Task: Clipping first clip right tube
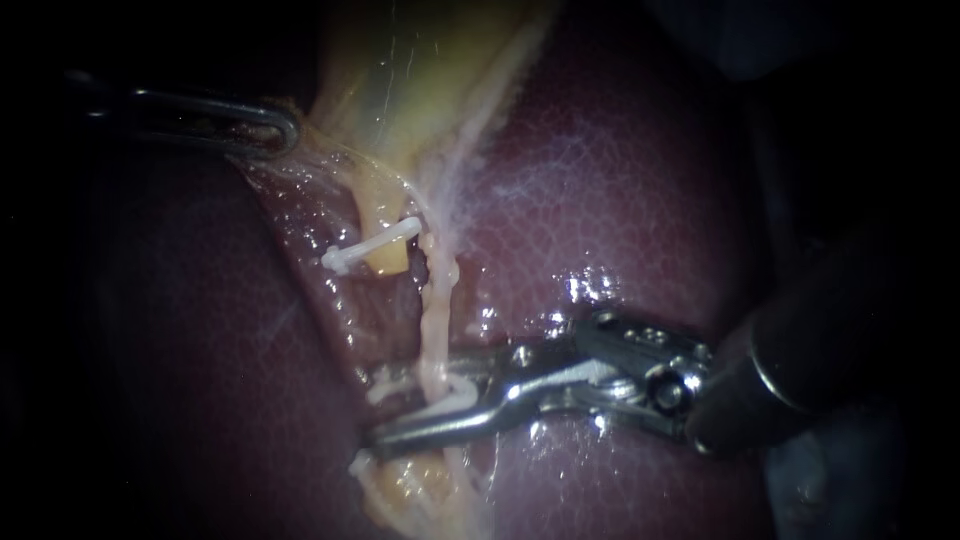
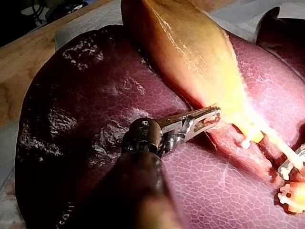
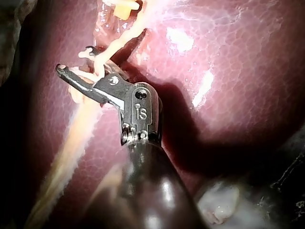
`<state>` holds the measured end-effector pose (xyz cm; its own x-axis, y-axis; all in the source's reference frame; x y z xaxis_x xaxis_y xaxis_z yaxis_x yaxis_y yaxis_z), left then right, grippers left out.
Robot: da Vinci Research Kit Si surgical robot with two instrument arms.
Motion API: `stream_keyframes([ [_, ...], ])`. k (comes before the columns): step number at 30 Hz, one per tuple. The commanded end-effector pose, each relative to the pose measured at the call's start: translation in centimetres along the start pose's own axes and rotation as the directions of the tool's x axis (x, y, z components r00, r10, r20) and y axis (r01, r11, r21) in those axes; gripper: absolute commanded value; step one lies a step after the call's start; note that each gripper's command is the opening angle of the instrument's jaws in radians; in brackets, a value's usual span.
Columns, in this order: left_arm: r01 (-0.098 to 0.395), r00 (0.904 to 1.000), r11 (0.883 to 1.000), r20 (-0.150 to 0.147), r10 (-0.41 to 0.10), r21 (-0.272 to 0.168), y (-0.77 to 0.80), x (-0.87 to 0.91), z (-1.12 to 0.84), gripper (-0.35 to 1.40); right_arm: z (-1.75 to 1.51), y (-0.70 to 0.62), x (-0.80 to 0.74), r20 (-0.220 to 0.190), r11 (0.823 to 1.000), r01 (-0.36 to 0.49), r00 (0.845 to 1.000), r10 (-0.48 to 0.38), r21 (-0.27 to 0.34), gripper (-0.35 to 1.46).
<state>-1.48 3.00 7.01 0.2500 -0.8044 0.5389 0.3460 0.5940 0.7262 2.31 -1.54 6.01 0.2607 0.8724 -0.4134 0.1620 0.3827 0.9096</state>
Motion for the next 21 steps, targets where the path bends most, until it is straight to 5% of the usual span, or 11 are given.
stream_keyframes([
  [1, 0.000, 1.0000, 1.000, 0.000, 0.000, 0.000, 0.00, 0.00, -0.01, -0.35, 0.01, -0.01, -0.02, 0.007, 1.000, -0.004, 1.000, 0.004, 0.007, 0.42],
  [21, 0.000, 1.0000, 1.000, 0.000, 0.000, 0.000, -0.01, 0.00, -0.02, -0.35, -0.01, -0.05, -0.18, 0.020, 1.000, -0.004, 1.000, 0.003, 0.030, 0.25],
])
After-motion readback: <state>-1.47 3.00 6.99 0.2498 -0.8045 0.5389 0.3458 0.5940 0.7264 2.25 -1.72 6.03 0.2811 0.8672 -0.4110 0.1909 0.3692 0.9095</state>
